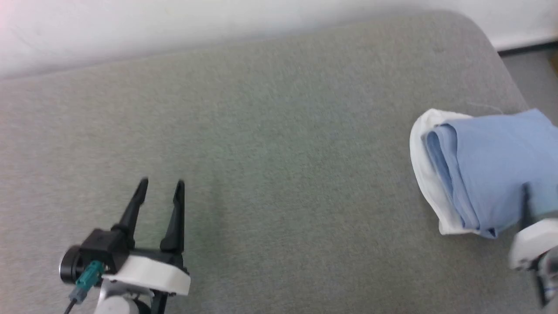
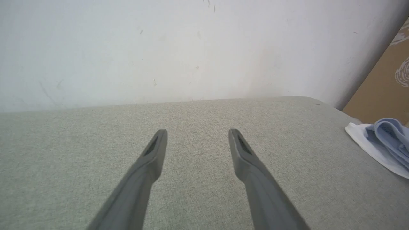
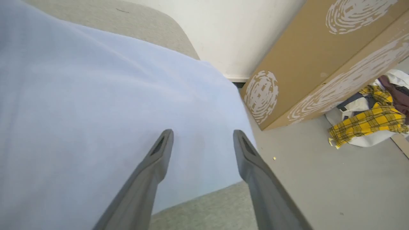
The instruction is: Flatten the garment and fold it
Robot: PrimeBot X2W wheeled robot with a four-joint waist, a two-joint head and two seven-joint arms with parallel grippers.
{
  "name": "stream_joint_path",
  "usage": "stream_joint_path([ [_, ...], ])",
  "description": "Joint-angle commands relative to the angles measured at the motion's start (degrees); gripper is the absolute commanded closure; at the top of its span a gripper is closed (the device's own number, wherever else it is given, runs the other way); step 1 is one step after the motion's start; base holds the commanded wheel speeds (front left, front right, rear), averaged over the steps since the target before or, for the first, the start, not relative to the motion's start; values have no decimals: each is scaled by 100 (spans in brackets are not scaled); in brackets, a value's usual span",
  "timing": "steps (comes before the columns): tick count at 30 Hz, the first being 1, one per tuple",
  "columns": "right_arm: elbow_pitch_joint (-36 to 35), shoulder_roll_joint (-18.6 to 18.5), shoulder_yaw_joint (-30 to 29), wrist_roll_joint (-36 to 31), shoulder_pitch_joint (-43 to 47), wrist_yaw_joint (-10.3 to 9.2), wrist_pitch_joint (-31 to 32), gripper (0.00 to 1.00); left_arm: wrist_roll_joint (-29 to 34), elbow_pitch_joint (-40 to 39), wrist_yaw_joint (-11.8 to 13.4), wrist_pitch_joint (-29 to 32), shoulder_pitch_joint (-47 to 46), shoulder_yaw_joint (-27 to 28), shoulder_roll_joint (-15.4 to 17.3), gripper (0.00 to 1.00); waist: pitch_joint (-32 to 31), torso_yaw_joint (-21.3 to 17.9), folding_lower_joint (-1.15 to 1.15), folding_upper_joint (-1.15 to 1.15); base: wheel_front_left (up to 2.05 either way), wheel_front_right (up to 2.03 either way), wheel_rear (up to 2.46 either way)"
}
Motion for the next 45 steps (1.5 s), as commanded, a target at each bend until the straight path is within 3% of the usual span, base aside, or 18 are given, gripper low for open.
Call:
stream_joint_path([
  [1,-409,314,189,120,338,-5,-24,0,-49,96,54,-40,161,62,-60,0,-669,496,1,0,0,0,0],
  [5,-1256,719,780,511,862,-5,54,0,-72,225,101,-69,327,182,-137,0,-829,733,1,0,0,0,0],
  [18,-3325,1041,2084,1623,1489,-5,457,0,96,353,-29,-84,509,947,-221,0,-1073,1335,1,0,0,0,0],
  [25,-4200,1045,2210,1965,2233,-5,664,0,379,482,-169,-85,774,1009,-35,0,-1329,1383,1,0,0,0,0],
  [29,-4600,1046,2214,2024,2700,-5,796,0,414,533,-220,-85,985,922,-93,0,-1473,1348,1,0,0,0,0],
  [43,-4808,1046,2098,1866,3358,-5,945,0,588,582,-354,-85,1220,872,-325,0,-1787,1325,1,0,0,0,0],
  [44,-4767,1033,2088,1892,3307,-1,964,100,563,581,-327,-52,1151,867,-308,100,-1786,1328,1,0,0,0,0],
  [45,-4765,1031,2087,1892,3305,-1,964,100,564,580,-327,-47,1148,864,-307,100,-1786,1328,1,0,0,0,0],
])
